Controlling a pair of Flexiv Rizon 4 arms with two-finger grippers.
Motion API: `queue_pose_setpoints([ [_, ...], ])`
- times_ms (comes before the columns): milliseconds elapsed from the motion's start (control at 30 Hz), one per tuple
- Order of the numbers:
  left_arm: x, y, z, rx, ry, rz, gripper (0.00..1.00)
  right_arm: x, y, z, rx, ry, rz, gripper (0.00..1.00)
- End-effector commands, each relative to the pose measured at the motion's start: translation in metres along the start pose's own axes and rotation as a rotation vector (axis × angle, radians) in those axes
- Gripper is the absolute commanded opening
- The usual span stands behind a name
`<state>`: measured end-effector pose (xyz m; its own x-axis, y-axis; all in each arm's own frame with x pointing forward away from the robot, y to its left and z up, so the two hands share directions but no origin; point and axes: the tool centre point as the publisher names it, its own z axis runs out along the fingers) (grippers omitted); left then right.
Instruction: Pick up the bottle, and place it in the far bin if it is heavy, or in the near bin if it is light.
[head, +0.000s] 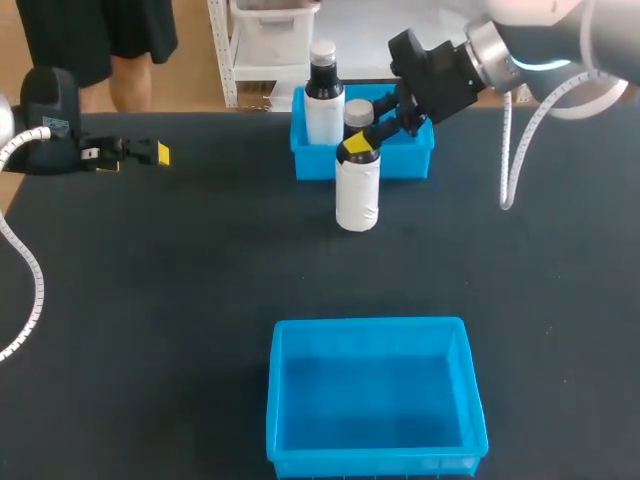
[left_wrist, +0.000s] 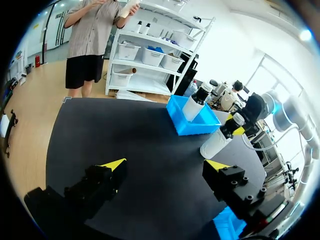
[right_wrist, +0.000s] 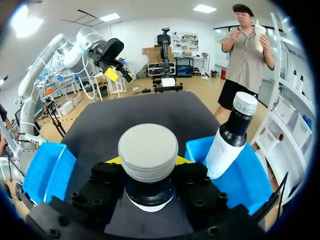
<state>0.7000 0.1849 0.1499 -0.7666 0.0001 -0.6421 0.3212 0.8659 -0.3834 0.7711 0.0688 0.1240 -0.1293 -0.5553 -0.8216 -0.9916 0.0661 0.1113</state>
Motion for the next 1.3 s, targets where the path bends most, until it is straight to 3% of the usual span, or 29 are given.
queue_pose_setpoints([
  [33, 0.0, 0.0, 0.0, 0.0, 0.0, 0.0, 1.0, 0.003, 0.012, -0.023, 0.039, -0.001, 0.007, 0.0],
  [400, 0.0, 0.0, 0.0, 0.0, 0.0, 0.0, 1.0, 0.019, 0.028, -0.099, 0.147, -0.009, 0.09, 0.0],
  [833, 0.0, 0.0, 0.0, 0.0, 0.0, 0.0, 1.0, 0.025, 0.073, -0.206, 0.32, -0.019, 0.158, 0.0],
  [1067, 0.0, 0.0, 0.0, 0.0, 0.0, 0.0, 1.0, 0.017, 0.11, -0.239, 0.348, -0.015, 0.162, 0.0],
  [1300, 0.0, 0.0, 0.0, 0.0, 0.0, 0.0, 1.0, -0.004, 0.152, -0.245, 0.326, -0.015, 0.133, 0.0],
])
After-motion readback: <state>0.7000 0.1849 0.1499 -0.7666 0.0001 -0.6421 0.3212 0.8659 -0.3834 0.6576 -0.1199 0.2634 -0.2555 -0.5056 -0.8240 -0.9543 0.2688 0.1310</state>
